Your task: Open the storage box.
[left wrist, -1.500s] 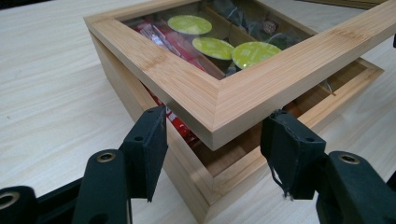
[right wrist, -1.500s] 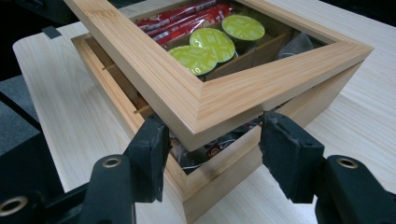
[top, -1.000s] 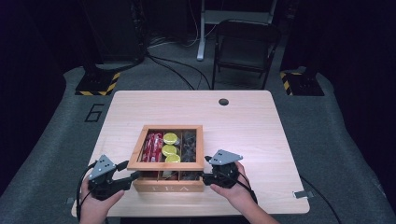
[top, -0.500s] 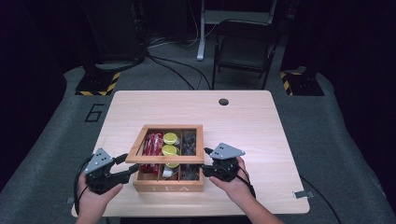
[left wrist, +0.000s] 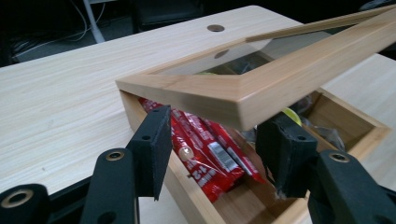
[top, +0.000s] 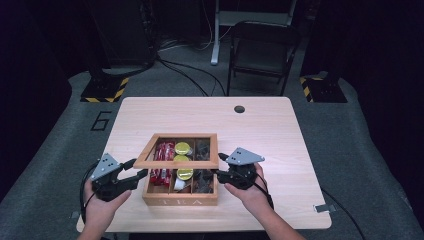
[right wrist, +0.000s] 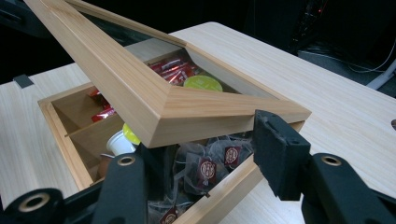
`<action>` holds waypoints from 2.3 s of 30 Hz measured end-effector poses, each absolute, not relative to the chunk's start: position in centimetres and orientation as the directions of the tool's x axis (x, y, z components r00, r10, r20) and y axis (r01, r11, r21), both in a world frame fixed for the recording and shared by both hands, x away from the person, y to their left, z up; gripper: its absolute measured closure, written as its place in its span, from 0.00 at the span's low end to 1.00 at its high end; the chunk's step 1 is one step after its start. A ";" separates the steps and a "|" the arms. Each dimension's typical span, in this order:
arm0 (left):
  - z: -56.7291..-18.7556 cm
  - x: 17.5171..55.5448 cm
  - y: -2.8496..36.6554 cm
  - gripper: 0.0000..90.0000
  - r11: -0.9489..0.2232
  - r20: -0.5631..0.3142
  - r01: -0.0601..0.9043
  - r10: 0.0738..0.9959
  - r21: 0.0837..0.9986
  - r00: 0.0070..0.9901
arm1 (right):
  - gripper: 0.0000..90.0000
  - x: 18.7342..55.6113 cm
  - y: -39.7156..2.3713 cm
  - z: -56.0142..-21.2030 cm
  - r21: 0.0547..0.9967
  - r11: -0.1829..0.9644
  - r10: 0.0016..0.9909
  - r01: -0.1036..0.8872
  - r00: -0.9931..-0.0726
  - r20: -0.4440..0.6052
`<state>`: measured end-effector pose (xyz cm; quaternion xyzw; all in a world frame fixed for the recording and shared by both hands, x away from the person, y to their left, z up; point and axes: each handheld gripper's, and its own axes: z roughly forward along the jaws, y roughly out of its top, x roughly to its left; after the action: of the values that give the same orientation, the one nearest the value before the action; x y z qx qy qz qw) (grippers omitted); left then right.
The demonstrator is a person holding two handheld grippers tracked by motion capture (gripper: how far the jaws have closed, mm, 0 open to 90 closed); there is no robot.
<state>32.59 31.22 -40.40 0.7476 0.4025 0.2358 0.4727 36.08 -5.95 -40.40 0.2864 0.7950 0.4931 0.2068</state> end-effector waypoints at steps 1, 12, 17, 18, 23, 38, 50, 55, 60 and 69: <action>-40.4 32.8 31.2 0.52 -0.235 -0.021 0.376 0.824 0.896 0.566 | 0.56 36.1 -5.9 -40.4 0.905 0.344 0.661 0.251 -0.750 -0.044; -40.0 33.7 30.8 0.58 -0.208 -0.008 0.342 0.844 0.916 0.536 | 0.56 36.6 -6.0 -39.8 0.914 0.305 0.668 0.266 -0.744 -0.006; -39.9 33.8 30.8 0.58 -0.204 -0.013 0.343 0.843 0.917 0.537 | 0.56 36.8 -6.0 -39.8 0.917 0.301 0.665 0.263 -0.747 -0.004; -39.9 33.9 30.8 0.58 -0.203 -0.015 0.344 0.843 0.917 0.538 | 0.56 36.9 -6.0 -39.9 0.917 0.302 0.674 0.261 -0.739 -0.012; -39.5 34.2 30.8 0.58 -0.195 -0.023 0.345 0.844 0.918 0.536 | 0.57 37.6 -5.8 -39.9 0.913 0.317 0.678 0.258 -0.735 -0.028; -37.7 35.7 30.8 0.60 -0.172 -0.041 0.348 0.848 0.921 0.528 | 0.60 39.6 -5.5 -39.2 0.922 0.297 0.699 0.247 -0.714 -0.034; -37.1 36.3 30.8 0.60 -0.177 -0.042 0.354 0.846 0.919 0.532 | 0.64 41.8 -5.2 -40.1 0.903 0.299 0.725 0.310 -0.688 -0.003; -36.9 36.5 30.8 0.60 -0.175 -0.046 0.358 0.846 0.917 0.532 | 0.64 42.2 -5.2 -40.2 0.903 0.296 0.726 0.312 -0.688 0.000; -36.7 36.7 30.9 0.60 -0.165 -0.053 0.358 0.848 0.919 0.528 | 0.64 42.5 -5.2 -40.2 0.904 0.281 0.729 0.322 -0.685 0.017; -36.7 37.0 30.9 0.60 -0.139 -0.074 0.357 0.849 0.924 0.523 | 0.65 43.2 -5.5 -40.2 0.901 0.285 0.716 0.328 -0.698 0.027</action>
<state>36.97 30.95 -36.68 0.7137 0.4225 0.2454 0.5019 43.21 -5.48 -40.20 0.3357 0.7773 0.4946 0.1962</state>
